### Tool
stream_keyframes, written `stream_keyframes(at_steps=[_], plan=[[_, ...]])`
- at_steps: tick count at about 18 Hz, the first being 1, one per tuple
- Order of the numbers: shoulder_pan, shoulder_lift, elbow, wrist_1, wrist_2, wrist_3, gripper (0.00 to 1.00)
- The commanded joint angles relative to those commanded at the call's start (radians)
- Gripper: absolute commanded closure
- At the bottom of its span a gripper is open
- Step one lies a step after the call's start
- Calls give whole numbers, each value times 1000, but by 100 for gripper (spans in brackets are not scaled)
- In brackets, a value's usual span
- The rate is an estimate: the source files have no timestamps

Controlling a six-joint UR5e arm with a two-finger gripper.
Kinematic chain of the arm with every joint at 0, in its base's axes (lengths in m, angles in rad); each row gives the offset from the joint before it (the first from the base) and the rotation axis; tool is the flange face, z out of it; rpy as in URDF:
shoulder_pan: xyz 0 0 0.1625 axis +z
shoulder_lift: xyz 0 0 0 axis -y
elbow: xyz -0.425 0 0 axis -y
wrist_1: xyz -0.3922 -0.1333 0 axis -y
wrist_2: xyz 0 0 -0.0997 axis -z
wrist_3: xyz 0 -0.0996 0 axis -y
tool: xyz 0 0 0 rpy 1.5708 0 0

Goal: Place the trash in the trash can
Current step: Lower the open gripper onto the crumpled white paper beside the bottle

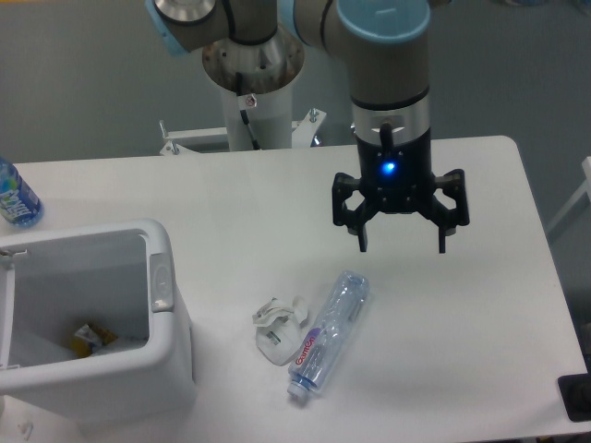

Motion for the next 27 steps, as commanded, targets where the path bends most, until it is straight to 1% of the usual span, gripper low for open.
stream_keyframes(at_steps=[3,4,7,10,13,14,15,17,19,22,24,27], plan=[[-6,-2,-3,2,-2,-2,0],[-8,-3,-18,11,-8,-18,0],[-11,3,-84,58,-8,-20,0],[-15,24,-164,93,-6,-20,0],[-44,22,-236,172,-11,-20,0],[-69,11,-251,181,-9,-18,0],[-77,0,-274,189,-6,-8,0],[-89,-15,-297,186,-8,33,0],[-104,-41,-327,192,-5,141,0],[-123,-75,-350,209,-6,274,0],[-158,-104,-357,210,-5,294,0],[-187,-149,-357,212,-5,296,0]])
